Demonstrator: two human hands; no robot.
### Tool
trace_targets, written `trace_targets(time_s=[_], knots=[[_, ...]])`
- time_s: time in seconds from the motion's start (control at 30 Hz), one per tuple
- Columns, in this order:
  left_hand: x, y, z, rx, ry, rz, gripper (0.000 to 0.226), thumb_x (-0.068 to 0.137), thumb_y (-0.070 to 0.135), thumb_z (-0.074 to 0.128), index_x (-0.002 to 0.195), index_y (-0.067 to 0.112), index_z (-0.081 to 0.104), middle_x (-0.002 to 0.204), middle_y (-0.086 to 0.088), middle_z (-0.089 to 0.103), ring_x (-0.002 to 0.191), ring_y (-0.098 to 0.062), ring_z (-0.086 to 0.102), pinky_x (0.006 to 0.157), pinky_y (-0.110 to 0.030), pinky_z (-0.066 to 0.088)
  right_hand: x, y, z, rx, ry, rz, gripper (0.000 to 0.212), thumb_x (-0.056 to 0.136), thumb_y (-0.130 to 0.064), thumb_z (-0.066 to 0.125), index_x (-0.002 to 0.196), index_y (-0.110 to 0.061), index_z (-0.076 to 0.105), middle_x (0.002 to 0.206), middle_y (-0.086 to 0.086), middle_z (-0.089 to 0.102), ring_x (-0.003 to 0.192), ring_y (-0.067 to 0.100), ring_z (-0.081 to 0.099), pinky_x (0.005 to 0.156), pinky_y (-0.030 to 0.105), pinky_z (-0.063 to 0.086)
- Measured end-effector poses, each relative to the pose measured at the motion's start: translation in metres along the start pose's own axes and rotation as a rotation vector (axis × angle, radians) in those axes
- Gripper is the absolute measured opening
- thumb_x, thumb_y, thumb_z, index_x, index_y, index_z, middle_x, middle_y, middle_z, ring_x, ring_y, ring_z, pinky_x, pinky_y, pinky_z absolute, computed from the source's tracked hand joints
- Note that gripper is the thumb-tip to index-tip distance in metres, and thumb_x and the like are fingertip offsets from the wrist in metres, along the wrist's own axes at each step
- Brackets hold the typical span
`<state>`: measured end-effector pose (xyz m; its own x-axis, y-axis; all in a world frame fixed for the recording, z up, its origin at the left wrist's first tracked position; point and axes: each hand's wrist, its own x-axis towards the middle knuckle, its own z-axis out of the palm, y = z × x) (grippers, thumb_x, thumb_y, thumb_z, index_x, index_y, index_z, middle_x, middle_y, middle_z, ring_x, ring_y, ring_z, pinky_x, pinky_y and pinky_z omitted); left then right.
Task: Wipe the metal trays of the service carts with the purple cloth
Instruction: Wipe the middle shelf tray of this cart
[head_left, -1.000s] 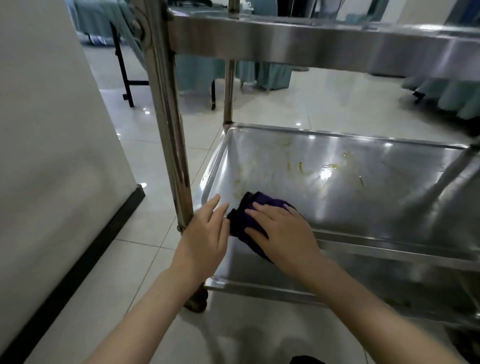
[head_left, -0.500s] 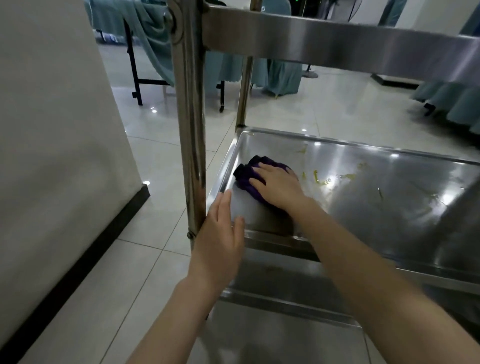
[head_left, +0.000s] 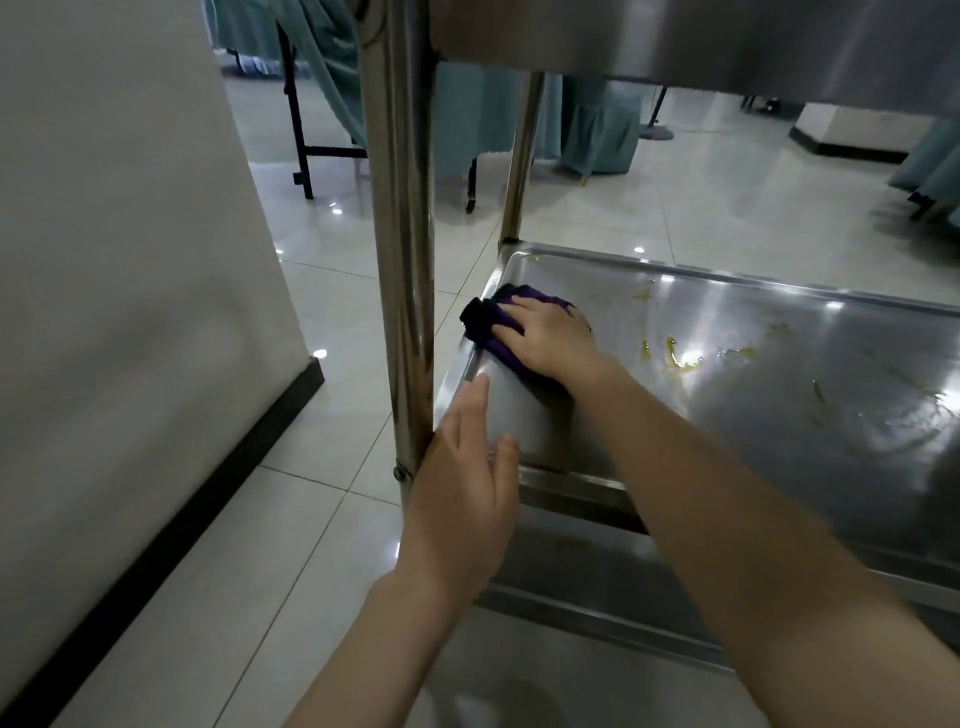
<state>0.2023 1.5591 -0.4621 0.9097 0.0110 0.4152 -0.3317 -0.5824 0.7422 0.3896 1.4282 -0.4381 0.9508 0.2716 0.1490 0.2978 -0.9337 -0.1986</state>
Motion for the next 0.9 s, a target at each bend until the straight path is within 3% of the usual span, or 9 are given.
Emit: trace_targets(time_s=[0.13,0.23,0.33,0.37,0.5,0.57,0.67,0.77,0.9], knots=[[-0.002,0.001,-0.002,0.002,-0.023,0.012,0.054,0.099,0.042,0.029,0.151,0.028,0.021,0.157,0.009,0.023,0.125,0.019,0.031,0.100,-0.004,0.033,-0.030,-0.011,0.003,0.056,0.011,-0.113,0.046,0.099,-0.047,0.039,0.143,-0.032,0.044,0.152,-0.008,0.039,0.140,0.015,0.033,0.116,0.040,0.016],[-0.003,0.002,-0.005,0.055,-0.040,0.035,0.062,0.095,0.051,0.023,0.151,0.024,0.024,0.157,0.007,0.024,0.136,0.012,0.020,0.114,-0.015,0.024,-0.101,-0.012,-0.007,0.033,-0.053,-0.295,0.049,0.098,-0.052,0.034,0.143,-0.034,0.043,0.152,-0.013,0.038,0.140,0.007,0.031,0.119,0.037,0.013],[-0.002,0.002,-0.004,0.084,-0.035,0.049,0.060,0.098,0.054,0.020,0.150,0.024,0.027,0.158,0.005,0.023,0.135,0.017,0.011,0.108,-0.002,0.012,-0.169,-0.002,-0.015,0.084,-0.079,-0.302,0.055,0.093,-0.063,0.024,0.141,-0.043,0.042,0.151,-0.021,0.036,0.139,-0.001,0.028,0.118,0.031,0.009],[-0.002,0.002,-0.003,0.092,-0.033,0.036,0.062,0.097,0.055,0.019,0.149,0.024,0.028,0.158,0.005,0.024,0.139,0.012,0.012,0.109,-0.005,0.011,-0.177,0.006,-0.018,0.097,-0.072,-0.275,0.056,0.092,-0.064,0.024,0.141,-0.043,0.043,0.151,-0.020,0.036,0.138,-0.001,0.029,0.118,0.031,0.010],[-0.007,0.005,0.005,0.267,-0.085,0.110,0.053,0.101,0.044,0.025,0.145,0.020,0.041,0.153,-0.003,0.036,0.146,-0.019,0.020,0.118,-0.038,0.018,-0.125,0.050,-0.025,-0.002,-0.050,-0.091,0.051,0.095,-0.057,0.035,0.142,-0.038,0.043,0.152,-0.012,0.037,0.140,0.011,0.033,0.117,0.040,0.019],[-0.012,0.006,0.012,0.468,-0.201,0.149,0.055,0.099,0.045,0.016,0.143,0.026,0.042,0.154,-0.002,0.034,0.148,-0.023,0.016,0.118,-0.053,0.013,-0.080,0.074,-0.027,-0.068,-0.025,0.115,0.045,0.099,-0.050,0.036,0.140,-0.035,0.046,0.151,-0.006,0.040,0.137,0.018,0.037,0.114,0.041,0.023],[-0.015,0.008,0.019,0.611,-0.287,0.117,0.059,0.095,0.051,0.005,0.144,0.036,0.034,0.158,0.004,0.023,0.149,-0.022,0.004,0.114,-0.058,0.001,-0.046,0.089,-0.024,-0.093,0.014,0.329,0.043,0.099,-0.047,0.030,0.134,-0.031,0.051,0.142,-0.002,0.048,0.128,0.024,0.044,0.106,0.044,0.026],[-0.006,0.011,0.024,0.490,-0.255,0.011,0.060,0.093,0.058,0.000,0.146,0.041,0.023,0.161,0.005,0.011,0.148,-0.019,-0.009,0.114,-0.057,-0.003,-0.074,0.081,-0.021,-0.029,0.003,0.196,0.044,0.099,-0.048,0.033,0.139,-0.035,0.047,0.147,-0.007,0.044,0.135,0.020,0.039,0.109,0.043,0.023],[0.001,0.017,0.037,0.525,-0.156,0.020,0.049,0.098,0.044,0.023,0.139,0.027,0.042,0.152,-0.007,0.035,0.148,-0.029,0.013,0.113,-0.061,0.010,-0.189,0.070,-0.026,-0.021,0.007,0.046,0.048,0.097,-0.055,0.033,0.142,-0.041,0.041,0.151,-0.018,0.036,0.139,0.006,0.033,0.116,0.041,0.022]])
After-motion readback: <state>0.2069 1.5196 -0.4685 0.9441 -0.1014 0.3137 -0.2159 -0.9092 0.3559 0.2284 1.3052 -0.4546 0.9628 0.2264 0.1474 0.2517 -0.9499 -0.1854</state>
